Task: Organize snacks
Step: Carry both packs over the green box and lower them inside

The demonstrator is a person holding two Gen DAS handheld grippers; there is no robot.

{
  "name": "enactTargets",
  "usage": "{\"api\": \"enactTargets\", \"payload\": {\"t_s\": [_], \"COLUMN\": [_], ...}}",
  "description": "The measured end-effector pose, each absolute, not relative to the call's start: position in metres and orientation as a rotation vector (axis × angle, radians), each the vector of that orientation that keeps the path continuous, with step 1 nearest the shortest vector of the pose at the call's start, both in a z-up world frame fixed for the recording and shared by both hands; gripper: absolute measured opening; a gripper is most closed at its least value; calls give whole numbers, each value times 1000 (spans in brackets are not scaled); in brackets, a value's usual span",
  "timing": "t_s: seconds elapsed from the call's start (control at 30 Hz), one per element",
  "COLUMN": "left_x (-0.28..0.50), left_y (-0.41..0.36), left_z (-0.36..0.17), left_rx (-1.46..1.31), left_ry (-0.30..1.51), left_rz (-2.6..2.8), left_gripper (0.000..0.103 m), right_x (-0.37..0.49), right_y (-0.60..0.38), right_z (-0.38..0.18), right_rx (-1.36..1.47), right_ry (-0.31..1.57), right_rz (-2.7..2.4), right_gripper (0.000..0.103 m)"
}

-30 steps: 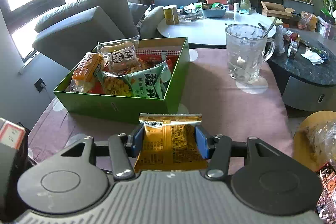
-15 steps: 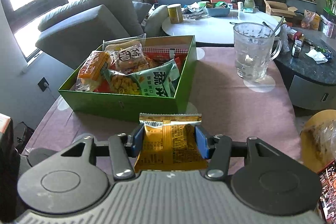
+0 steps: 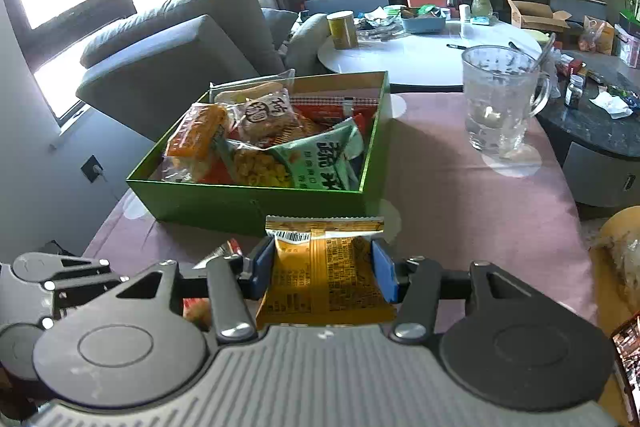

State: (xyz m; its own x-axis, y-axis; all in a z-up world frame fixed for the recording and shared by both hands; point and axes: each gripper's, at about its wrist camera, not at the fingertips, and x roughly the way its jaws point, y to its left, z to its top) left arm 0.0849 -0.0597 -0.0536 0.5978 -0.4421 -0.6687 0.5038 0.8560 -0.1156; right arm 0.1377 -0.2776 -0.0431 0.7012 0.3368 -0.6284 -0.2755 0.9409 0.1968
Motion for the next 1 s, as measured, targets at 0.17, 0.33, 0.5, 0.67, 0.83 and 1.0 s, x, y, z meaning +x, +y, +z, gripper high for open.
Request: {"api": "enactTargets", "payload": {"t_s": [0.17, 0.33, 0.5, 0.67, 0.83, 1.0], "left_x": [86, 86, 86, 88, 93, 98], "left_y": [-51, -47, -46, -43, -40, -36], "left_z": [-44, -38, -33, -26, -20, -13], "left_rx": [64, 56, 58, 54, 49, 40], "left_ry": [716, 692, 678, 656, 636, 614], "left_rz": [-530, -518, -520, -519, -513, -503], "left_gripper": [35, 35, 35, 35, 35, 35], "right_x": [136, 136, 138, 140, 143, 149], "right_y": [-272, -267, -261, -255, -248, -242], "right_z": [-39, -33, -28, -23, -16, -9], "right_rx": [98, 103, 110, 116, 120, 119], "right_ry": [705, 688, 672, 655, 638, 619], "right_rz": [349, 356, 365, 379, 387, 391], "right_gripper": [71, 71, 71, 71, 71, 71]}}
